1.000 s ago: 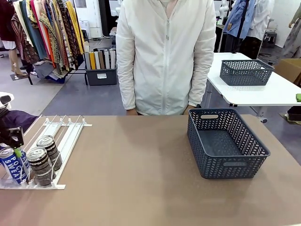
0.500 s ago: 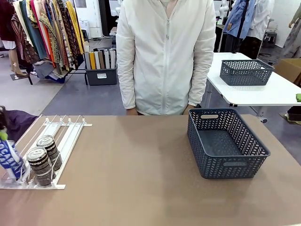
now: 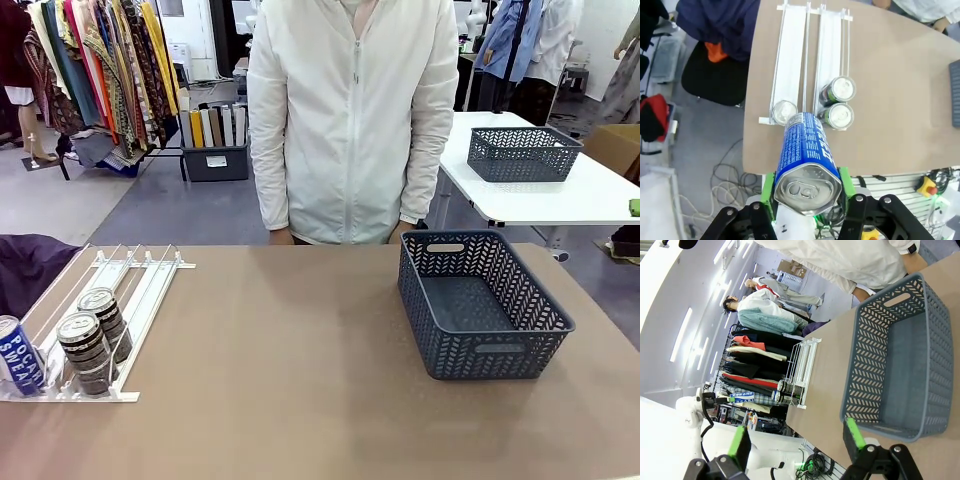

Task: Retrieve and store the cans from the dispenser.
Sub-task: Pick up one can from the Automatic Can Dispenser and place it in the middle of the table.

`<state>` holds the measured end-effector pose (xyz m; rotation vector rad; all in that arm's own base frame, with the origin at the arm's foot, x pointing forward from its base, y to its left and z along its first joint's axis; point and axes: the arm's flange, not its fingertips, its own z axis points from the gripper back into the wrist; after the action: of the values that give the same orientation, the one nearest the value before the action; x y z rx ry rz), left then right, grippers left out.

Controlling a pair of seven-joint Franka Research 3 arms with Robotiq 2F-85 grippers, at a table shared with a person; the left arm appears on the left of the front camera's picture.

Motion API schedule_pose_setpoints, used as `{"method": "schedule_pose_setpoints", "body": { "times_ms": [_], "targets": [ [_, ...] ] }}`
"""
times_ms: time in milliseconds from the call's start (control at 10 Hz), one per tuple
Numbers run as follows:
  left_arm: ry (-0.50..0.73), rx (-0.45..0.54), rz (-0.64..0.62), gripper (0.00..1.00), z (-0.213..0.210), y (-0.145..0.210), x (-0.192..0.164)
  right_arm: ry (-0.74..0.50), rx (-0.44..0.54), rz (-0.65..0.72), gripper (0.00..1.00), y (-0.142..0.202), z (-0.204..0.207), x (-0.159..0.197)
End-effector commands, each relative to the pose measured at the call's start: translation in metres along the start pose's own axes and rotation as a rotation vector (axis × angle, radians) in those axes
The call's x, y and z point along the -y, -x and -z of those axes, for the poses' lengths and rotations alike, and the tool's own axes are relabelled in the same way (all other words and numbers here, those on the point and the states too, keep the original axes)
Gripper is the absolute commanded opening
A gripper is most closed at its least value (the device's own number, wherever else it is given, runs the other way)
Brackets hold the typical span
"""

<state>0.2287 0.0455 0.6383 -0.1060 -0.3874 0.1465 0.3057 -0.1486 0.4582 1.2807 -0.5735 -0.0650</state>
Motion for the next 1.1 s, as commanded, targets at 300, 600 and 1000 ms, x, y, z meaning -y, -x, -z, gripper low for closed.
{"method": "schedule_pose_setpoints", "body": {
  "times_ms": [300,600,1000],
  "targets": [
    [-0.015,0.002,0.021,0.00,-0.002,0.001,0.010,-0.021,0.018,-0.005,1.00,-0.004,0.002,-0.005],
    [0.171,0.008,0.057,0.00,0.018,-0.029,0.016,-0.021,0.018,-0.005,1.00,-0.004,0.002,-0.005],
    [0.201,-0.213,0.413,0.00,0.127,-0.098,0.204,-0.021,0.018,-0.005,1.00,-0.004,0.002,-0.005]
  ]
}}
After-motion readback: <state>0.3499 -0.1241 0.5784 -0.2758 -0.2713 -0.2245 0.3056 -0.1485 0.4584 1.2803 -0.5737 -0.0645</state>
